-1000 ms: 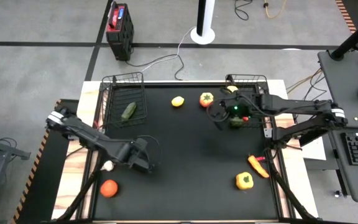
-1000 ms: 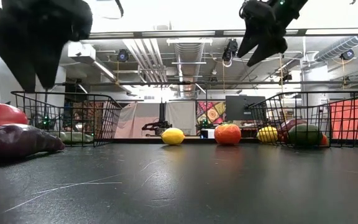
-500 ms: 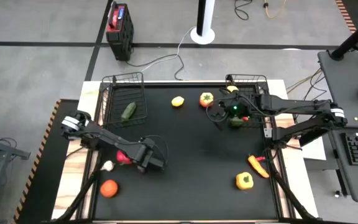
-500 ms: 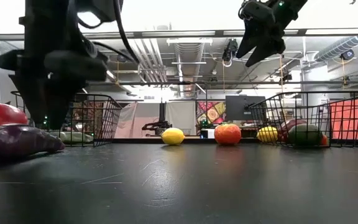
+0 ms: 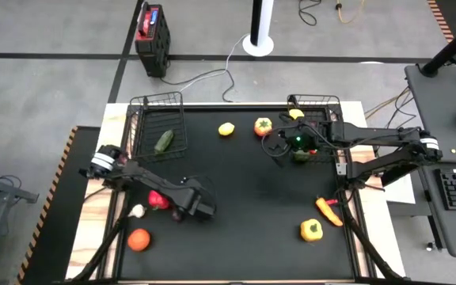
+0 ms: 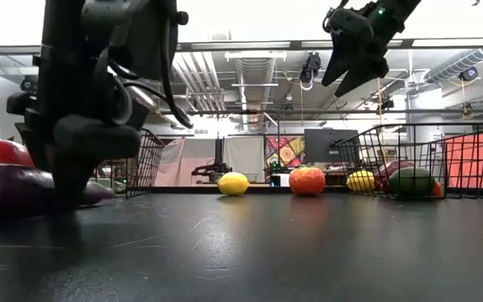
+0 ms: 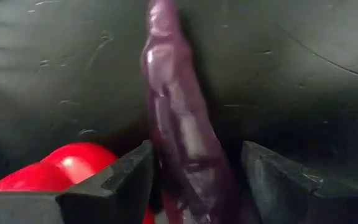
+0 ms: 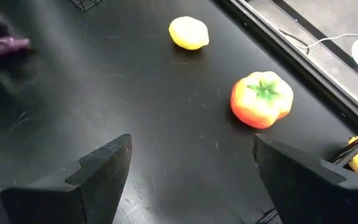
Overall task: Sort produce into baskets
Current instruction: Put the eggplant into the left wire basket
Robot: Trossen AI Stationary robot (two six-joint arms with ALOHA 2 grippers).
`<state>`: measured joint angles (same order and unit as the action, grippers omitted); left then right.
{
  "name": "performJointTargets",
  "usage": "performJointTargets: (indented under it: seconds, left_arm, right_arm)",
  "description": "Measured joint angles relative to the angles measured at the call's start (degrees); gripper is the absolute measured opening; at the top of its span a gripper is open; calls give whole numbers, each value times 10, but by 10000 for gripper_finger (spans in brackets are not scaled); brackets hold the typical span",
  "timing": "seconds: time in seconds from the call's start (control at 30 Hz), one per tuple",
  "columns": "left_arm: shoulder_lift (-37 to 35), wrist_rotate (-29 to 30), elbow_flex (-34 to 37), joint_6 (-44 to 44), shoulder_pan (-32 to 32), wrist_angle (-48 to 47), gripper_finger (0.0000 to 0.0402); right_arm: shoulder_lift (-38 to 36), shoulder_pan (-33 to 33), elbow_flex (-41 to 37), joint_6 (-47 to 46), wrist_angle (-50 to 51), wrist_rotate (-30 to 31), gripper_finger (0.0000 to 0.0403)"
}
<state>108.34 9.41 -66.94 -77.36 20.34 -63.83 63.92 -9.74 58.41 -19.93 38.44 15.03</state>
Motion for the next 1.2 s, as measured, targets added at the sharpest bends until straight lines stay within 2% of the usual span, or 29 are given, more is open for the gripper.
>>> performJointTargets:
  seconds: [0.17, 0.4, 0.53, 0.73, 0.83, 1.0, 1.1, 1.2]
  left_arm:
    - [7, 0, -3, 25, 0, 17, 209]
    - [5, 5, -24, 74, 0, 24, 115]
    - [-7, 25, -61, 146, 1, 19, 114]
    - [-63, 124, -136, 246, 1, -47, 114]
    - [-113, 201, -156, 274, -4, -74, 114]
    - [-215, 350, -146, 315, -27, -81, 114]
    - [-269, 389, -126, 346, -64, -81, 114]
    - [-312, 399, -103, 382, -124, -81, 114]
  right_arm:
    - [0, 0, 0, 0, 0, -2, 325]
    - [0, 1, 0, -1, 1, -4, 325]
    - [0, 13, -2, -5, 3, -4, 325]
    - [0, 51, -7, -33, 2, -4, 325]
    - [0, 70, -8, -53, 2, -3, 325]
    - [0, 97, -9, -74, -3, 0, 325]
    - [0, 107, -9, -86, -13, 1, 325]
    - [0, 114, -9, -90, -24, 2, 325]
